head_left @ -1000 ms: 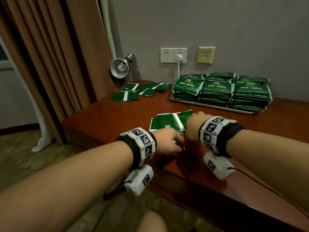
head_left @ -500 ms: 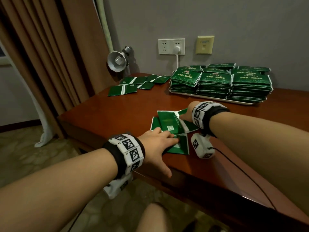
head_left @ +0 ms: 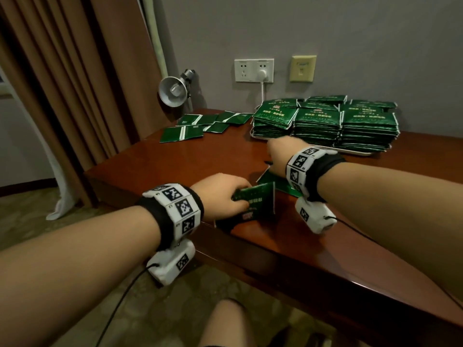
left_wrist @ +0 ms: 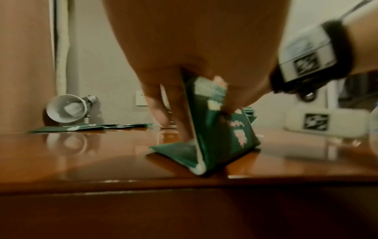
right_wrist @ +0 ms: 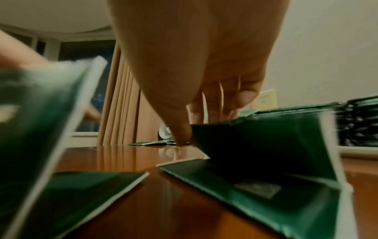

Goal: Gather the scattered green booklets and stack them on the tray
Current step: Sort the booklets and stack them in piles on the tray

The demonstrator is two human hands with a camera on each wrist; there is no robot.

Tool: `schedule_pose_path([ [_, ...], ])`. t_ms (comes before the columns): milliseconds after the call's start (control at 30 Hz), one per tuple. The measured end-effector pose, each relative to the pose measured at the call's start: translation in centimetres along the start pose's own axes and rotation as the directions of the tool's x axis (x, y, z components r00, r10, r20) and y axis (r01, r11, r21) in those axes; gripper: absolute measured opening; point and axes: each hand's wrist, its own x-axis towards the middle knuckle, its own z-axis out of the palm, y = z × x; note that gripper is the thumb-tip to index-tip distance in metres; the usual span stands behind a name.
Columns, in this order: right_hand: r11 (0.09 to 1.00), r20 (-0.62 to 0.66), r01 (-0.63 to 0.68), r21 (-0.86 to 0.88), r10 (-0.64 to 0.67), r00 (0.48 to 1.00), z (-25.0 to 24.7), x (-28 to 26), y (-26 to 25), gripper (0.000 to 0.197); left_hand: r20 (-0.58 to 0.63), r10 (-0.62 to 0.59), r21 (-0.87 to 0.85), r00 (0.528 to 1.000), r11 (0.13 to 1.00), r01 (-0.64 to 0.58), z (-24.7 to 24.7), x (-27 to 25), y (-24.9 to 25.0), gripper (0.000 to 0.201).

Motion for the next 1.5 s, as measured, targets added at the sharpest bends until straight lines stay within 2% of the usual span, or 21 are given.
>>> schedule_pose_path([
  [100, 1.0, 0.11, -0.002, -0.001, 0.002, 0.994, 1.2, -0.4, 0.4, 0.022, -0.077, -0.168, 0.177, 0.983, 0.968, 0.179, 0.3, 0.8, -0.6, 0.056],
  [200, 0.997, 0.198, -0.066, -0.03, 0.071, 0.978, 1.6, -1.1, 1.6, 0.061, -0.145, -0.237, 0.293, 0.961, 0.917, 0.27, 0.7, 1.3, -0.3, 0.052],
  [267, 0.993, 0.258, -0.106, -0.056, 0.117, 0.959, 2.1, -1.3, 2.1, 0.077, -0.122, -0.241, 0.295, 0.963, 0.918, 0.267, 1.1, 1.5, 0.4, 0.052],
  [367, 0.994, 0.315, -0.102, -0.045, 0.11, 0.943, 3.0, -1.3, 2.4, 0.08, 0.041, -0.273, 0.308, 0.961, 0.919, 0.247, 2.3, 1.6, 2.0, 0.065],
  [433, 0.996, 0.314, -0.085, -0.029, 0.09, 0.945, 3.3, -1.2, 2.3, 0.078, 0.15, -0.315, 0.321, 0.937, 0.912, 0.255, 3.0, 1.7, 3.0, 0.065],
  [500, 0.996, 0.323, -0.082, -0.032, 0.088, 0.942, 3.1, -1.0, 2.1, 0.074, 0.208, -0.335, 0.32, 0.919, 0.911, 0.26, 3.1, 1.9, 3.7, 0.065],
  [567, 0.995, 0.336, -0.086, -0.041, 0.095, 0.937, 2.6, -1.1, 1.8, 0.071, 0.277, -0.309, 0.309, 0.91, 0.925, 0.221, 2.6, 1.9, 3.6, 0.074],
  [633, 0.993, 0.34, -0.114, -0.039, 0.12, 0.933, 2.3, -1.2, 1.5, 0.069, 0.33, -0.216, 0.198, 0.919, 0.968, 0.157, 1.8, 1.8, 3.2, 0.074],
  [700, 0.991, 0.311, -0.136, -0.013, 0.133, 0.941, 2.4, -1.2, 1.2, 0.075, 0.301, -0.135, 0.002, 0.944, 0.99, 0.141, 0.9, 1.5, 2.8, 0.067],
  [767, 0.99, 0.283, -0.136, 0.03, 0.122, 0.951, 2.7, -1.4, 0.8, 0.075, 0.163, -0.205, -0.133, 0.965, 0.965, 0.228, 0.9, 1.4, 2.3, 0.053],
  [833, 0.992, 0.261, -0.118, 0.034, 0.105, 0.96, 3.1, -1.8, 0.5, 0.07, -0.029, -0.351, -0.081, 0.936, 0.934, 0.348, 1.8, 1.6, 2.2, 0.029],
  [867, 0.994, 0.253, -0.107, 0.025, 0.097, 0.963, 3.3, -2.0, 0.4, 0.068, -0.058, -0.417, 0.007, 0.907, 0.909, 0.418, 2.3, 1.7, 2.4, 0.028],
  [933, 0.993, 0.268, -0.116, 0.005, 0.11, 0.957, 3.2, -2.2, 0.4, 0.07, 0.058, -0.535, 0.179, 0.843, 0.836, 0.519, 3.1, 1.9, 3.2, 0.059],
  [1000, 0.99, 0.299, -0.138, -0.017, 0.136, 0.945, 2.9, -2.4, 0.6, 0.077, 0.139, -0.567, 0.256, 0.812, 0.813, 0.523, 3.6, 2.3, 4.0, 0.073],
  [1067, 0.984, 0.323, -0.175, -0.023, 0.173, 0.93, 3.0, -2.6, 0.8, 0.084, 0.163, -0.521, 0.248, 0.838, 0.844, 0.476, 3.6, 2.8, 4.6, 0.074],
  [1133, 0.972, 0.343, -0.235, 0.007, 0.218, 0.914, 3.4, -3.2, 0.9, 0.086, 0.194, -0.402, 0.187, 0.895, 0.911, 0.368, 3.4, 3.3, 5.1, 0.067],
  [1233, 0.937, 0.356, -0.337, 0.089, 0.286, 0.889, 4.3, -4.2, 1.8, 0.079, 0.14, -0.188, 0.035, 0.972, 0.982, 0.185, 3.0, 3.9, 5.5, 0.034],
  [1300, 0.921, 0.386, -0.358, 0.154, 0.277, 0.88, 4.6, -5.0, 3.2, 0.072, 0.072, -0.149, -0.036, 0.986, 0.988, 0.152, 3.4, 4.4, 5.3, 0.023],
  [1333, 0.908, 0.417, -0.368, 0.201, 0.26, 0.871, 4.6, -5.6, 3.9, 0.066, 0.041, -0.171, -0.078, 0.984, 0.982, 0.174, 3.6, 4.7, 5.2, 0.031],
  [1400, 0.904, 0.463, -0.364, 0.225, 0.229, 0.856, 4.5, -6.4, 5.1, 0.062, -0.018, -0.316, -0.126, 0.949, 0.942, 0.311, 4.1, 5.2, 5.2, 0.053],
  [1500, 0.939, 0.446, -0.304, 0.16, 0.206, 0.871, 4.6, -6.6, 6.0, 0.073, -0.031, -0.581, 0.063, 0.813, 0.811, 0.582, 3.8, 5.6, 5.0, 0.073],
])
